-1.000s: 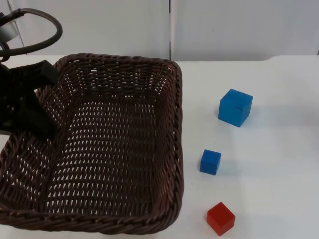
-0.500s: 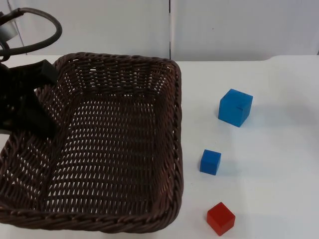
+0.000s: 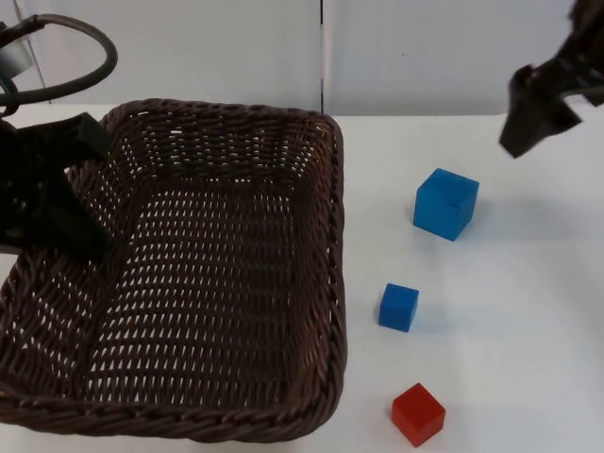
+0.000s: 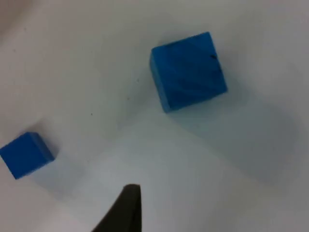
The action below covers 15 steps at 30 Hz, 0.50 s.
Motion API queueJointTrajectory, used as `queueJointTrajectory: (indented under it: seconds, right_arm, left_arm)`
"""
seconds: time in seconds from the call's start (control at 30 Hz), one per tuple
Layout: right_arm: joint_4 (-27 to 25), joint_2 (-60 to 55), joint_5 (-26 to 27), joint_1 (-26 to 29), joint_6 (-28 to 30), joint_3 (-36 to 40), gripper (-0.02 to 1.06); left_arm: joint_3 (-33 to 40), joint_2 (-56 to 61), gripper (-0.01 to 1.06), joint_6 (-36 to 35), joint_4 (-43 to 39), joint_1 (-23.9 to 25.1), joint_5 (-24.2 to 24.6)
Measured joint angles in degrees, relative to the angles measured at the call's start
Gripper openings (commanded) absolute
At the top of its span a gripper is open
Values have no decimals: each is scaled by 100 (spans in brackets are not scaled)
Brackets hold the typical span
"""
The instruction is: Pick up the basket with the left hand and place the largest block into the basket with the right hand.
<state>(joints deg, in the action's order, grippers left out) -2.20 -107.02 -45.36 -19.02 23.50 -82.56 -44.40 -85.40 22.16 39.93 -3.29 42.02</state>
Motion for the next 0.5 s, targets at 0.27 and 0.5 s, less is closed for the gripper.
queueJointTrajectory:
  seconds: [0.27,0.5]
  right_arm:
    - [-377,-655,-246,-13,1015,-686,105]
    - [-558,-1103,-203,-25,1402,-1076,105]
  left_arm:
    - [0,0,0,0,0,0,0]
    - [0,0,0,0,0,0,0]
